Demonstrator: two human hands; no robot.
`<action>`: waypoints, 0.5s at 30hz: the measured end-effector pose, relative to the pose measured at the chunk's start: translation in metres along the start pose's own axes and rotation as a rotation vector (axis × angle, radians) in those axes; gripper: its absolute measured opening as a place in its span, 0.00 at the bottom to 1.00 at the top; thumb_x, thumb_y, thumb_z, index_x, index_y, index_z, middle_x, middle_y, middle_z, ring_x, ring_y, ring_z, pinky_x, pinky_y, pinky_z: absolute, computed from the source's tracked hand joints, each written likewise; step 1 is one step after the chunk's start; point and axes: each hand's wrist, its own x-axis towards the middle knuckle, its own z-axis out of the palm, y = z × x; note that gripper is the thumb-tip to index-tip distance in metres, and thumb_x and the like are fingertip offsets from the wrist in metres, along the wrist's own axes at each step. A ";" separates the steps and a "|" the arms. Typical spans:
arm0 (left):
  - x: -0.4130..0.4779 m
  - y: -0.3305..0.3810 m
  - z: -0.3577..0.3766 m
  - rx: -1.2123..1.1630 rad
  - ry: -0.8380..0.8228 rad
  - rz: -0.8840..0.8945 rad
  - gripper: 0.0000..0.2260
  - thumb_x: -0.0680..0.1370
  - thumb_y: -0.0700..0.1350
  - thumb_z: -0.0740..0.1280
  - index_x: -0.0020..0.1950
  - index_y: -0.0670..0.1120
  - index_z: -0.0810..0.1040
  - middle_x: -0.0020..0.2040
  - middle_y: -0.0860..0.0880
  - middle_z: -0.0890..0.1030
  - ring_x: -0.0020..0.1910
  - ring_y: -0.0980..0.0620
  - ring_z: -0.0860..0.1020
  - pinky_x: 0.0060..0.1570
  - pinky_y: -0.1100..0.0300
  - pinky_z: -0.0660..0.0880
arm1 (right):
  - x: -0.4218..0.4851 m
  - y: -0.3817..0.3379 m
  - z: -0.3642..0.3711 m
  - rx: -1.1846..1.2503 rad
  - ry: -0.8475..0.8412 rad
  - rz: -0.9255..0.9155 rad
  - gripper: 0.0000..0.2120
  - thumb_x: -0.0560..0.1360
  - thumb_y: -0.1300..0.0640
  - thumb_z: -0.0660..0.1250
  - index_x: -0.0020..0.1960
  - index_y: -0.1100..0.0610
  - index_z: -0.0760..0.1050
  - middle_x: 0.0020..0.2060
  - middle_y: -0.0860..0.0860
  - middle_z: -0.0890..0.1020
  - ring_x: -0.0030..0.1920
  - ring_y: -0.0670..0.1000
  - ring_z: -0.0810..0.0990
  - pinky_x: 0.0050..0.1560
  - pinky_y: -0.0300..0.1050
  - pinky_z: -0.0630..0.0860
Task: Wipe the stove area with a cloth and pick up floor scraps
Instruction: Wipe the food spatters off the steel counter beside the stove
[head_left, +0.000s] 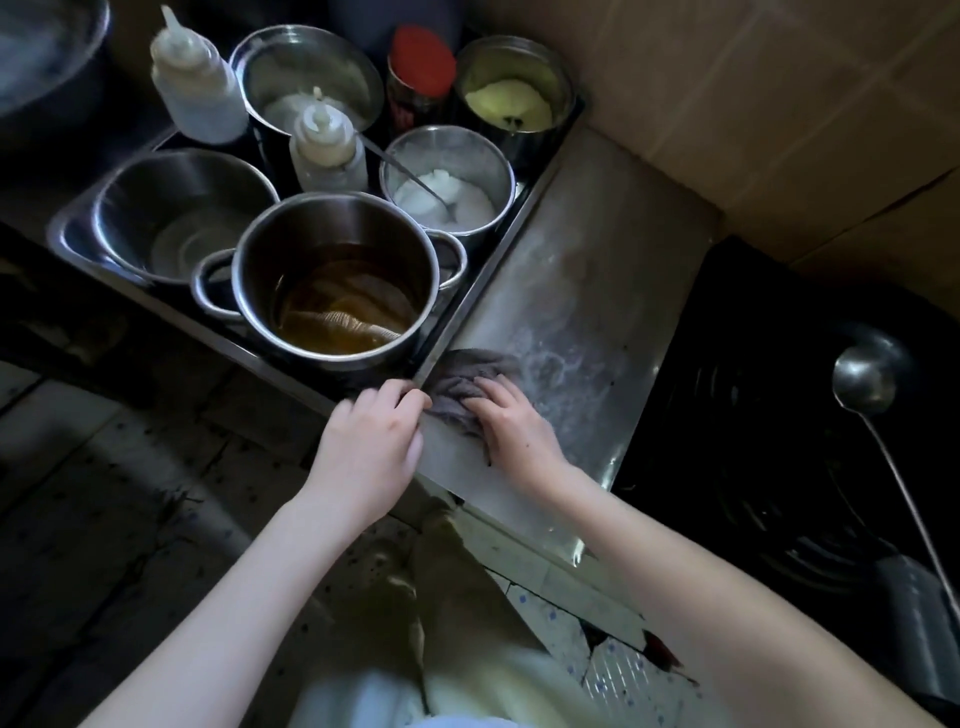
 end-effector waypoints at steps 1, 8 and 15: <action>0.002 0.002 0.001 0.000 -0.003 -0.008 0.13 0.74 0.43 0.68 0.58 0.45 0.77 0.57 0.46 0.78 0.49 0.44 0.79 0.45 0.51 0.76 | 0.008 0.008 -0.004 0.000 0.026 0.003 0.19 0.75 0.64 0.64 0.65 0.53 0.72 0.71 0.53 0.68 0.73 0.57 0.62 0.64 0.55 0.72; 0.013 0.013 0.005 0.011 -0.020 -0.071 0.13 0.75 0.44 0.68 0.59 0.46 0.78 0.59 0.46 0.78 0.52 0.45 0.80 0.47 0.51 0.77 | 0.090 0.067 -0.037 0.037 0.157 0.124 0.15 0.76 0.61 0.61 0.61 0.55 0.77 0.67 0.55 0.73 0.67 0.58 0.70 0.61 0.52 0.73; 0.022 0.018 0.003 -0.005 -0.007 -0.159 0.13 0.75 0.43 0.68 0.60 0.47 0.77 0.57 0.47 0.79 0.48 0.44 0.81 0.45 0.51 0.77 | 0.162 0.103 -0.085 0.009 0.134 0.124 0.14 0.76 0.59 0.60 0.60 0.57 0.78 0.64 0.55 0.76 0.64 0.57 0.74 0.62 0.46 0.71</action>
